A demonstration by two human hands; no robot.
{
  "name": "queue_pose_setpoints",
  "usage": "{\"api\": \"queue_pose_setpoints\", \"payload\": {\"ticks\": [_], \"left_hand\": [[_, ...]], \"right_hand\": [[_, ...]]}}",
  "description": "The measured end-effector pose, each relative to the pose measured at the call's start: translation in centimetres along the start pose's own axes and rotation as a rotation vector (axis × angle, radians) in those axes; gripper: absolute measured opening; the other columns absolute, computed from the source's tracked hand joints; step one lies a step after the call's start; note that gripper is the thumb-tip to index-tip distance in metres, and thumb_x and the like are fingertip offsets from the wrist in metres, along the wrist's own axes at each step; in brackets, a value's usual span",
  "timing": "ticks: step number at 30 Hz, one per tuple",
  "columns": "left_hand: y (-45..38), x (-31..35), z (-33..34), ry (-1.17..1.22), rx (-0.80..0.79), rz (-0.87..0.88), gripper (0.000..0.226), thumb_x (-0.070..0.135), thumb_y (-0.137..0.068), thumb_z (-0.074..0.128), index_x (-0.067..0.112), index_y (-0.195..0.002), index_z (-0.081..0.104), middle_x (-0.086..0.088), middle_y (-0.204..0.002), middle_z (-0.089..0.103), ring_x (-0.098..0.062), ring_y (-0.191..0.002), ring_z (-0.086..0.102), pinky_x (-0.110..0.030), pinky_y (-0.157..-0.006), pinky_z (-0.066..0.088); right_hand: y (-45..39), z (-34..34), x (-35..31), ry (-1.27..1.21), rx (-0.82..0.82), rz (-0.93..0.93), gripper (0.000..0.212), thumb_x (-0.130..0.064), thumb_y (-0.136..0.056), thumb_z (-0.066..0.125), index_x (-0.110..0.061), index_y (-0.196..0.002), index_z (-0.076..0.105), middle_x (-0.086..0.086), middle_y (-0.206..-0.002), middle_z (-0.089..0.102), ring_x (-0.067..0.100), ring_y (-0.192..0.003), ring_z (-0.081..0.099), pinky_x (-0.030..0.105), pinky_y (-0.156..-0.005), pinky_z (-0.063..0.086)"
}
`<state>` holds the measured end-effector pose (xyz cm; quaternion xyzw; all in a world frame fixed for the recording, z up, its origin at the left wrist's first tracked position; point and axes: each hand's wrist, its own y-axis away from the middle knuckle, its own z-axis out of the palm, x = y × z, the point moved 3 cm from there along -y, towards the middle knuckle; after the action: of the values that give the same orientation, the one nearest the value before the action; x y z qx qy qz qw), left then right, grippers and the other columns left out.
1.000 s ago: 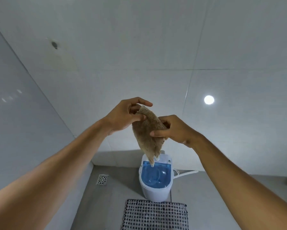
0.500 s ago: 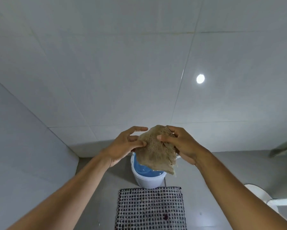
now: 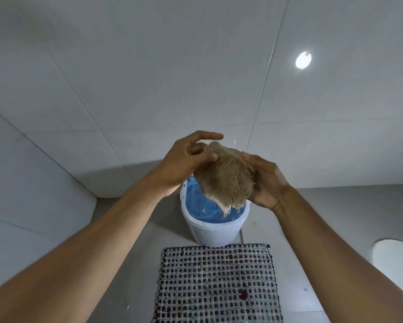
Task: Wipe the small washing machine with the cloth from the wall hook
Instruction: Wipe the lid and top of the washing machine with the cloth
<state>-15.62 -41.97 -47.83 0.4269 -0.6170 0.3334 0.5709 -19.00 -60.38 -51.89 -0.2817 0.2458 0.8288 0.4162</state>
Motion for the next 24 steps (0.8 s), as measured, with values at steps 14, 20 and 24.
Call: {"api": "queue_pose_setpoints", "payload": {"ticks": [14, 20, 24], "left_hand": [[-6.1, -14.5, 3.1, -0.633, 0.073, 0.327, 0.034, 0.018, -0.091, 0.070, 0.030, -0.123, 0.069, 0.007, -0.106, 0.072, -0.009, -0.098, 0.069, -0.018, -0.081, 0.050], [-5.0, -20.3, 1.5, -0.725, 0.171, 0.369, 0.029, 0.016, -0.089, 0.074, 0.021, -0.118, 0.072, -0.001, -0.110, 0.072, -0.012, -0.099, 0.067, -0.010, -0.082, 0.046], [-1.9, -26.0, -0.1, -0.864, 0.161, 0.251, 0.029, 0.018, -0.088, 0.076, 0.021, -0.116, 0.073, 0.000, -0.118, 0.069, -0.016, -0.106, 0.062, -0.026, -0.094, 0.045]], "right_hand": [[-6.3, -14.1, 11.1, 0.312, 0.261, -0.125, 0.038, -0.031, -0.102, 0.056, -0.007, -0.130, 0.063, 0.017, -0.122, 0.074, 0.030, -0.110, 0.072, 0.044, -0.090, 0.061], [-4.6, -19.6, 9.0, 0.089, 0.540, -0.303, 0.054, -0.042, -0.097, 0.064, -0.004, -0.135, 0.059, 0.020, -0.128, 0.071, 0.037, -0.117, 0.069, 0.058, -0.090, 0.058], [-3.3, -22.7, 6.8, -0.021, 0.681, -0.395, 0.052, -0.045, -0.098, 0.058, -0.009, -0.136, 0.060, 0.017, -0.128, 0.071, 0.035, -0.114, 0.071, 0.058, -0.091, 0.056]]}}
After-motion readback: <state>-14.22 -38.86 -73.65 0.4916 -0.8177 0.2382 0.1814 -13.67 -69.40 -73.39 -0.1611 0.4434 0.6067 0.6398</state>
